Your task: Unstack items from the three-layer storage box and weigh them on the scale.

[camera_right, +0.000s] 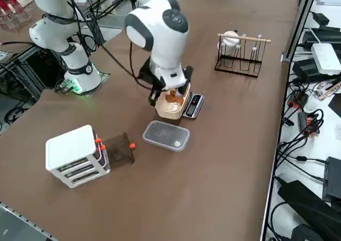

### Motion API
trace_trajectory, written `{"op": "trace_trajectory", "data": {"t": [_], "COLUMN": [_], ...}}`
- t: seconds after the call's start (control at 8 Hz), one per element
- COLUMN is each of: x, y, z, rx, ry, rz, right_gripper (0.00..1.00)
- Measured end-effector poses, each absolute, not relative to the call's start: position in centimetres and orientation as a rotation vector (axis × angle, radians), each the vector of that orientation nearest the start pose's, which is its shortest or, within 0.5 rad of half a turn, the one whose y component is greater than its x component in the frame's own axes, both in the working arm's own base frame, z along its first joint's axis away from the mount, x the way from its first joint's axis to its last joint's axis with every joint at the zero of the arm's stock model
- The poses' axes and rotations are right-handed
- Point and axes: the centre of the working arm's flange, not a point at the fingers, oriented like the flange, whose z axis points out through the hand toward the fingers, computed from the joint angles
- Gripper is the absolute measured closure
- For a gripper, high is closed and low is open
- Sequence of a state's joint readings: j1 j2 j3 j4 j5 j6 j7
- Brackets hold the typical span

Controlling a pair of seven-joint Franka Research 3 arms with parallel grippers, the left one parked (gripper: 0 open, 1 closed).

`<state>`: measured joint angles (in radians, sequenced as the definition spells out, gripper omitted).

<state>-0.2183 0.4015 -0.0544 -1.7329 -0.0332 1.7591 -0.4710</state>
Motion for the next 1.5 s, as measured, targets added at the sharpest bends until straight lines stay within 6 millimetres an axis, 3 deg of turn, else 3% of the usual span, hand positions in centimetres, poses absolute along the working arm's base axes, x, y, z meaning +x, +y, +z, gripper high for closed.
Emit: {"op": "trace_trajectory", "data": {"t": [0.12,0.38,0.5,0.75,1.25,1.5], "x": [57.9,55.9,54.6,53.0,51.8,50.6], "y": [-19.6,-24.7,-25.8,-25.8,-26.0,-27.5], "z": [31.4,27.7,25.3,22.5,21.4,21.0], "rx": [-2.936,-2.905,-2.912,-2.901,-2.883,-2.887], "ry": [-0.492,-0.71,-0.773,-0.857,-0.842,-0.823], "rz": [0.537,0.407,0.348,0.309,0.332,0.361], "right_gripper": [0.98,0.98,0.98,0.98,0.98,0.98]}}
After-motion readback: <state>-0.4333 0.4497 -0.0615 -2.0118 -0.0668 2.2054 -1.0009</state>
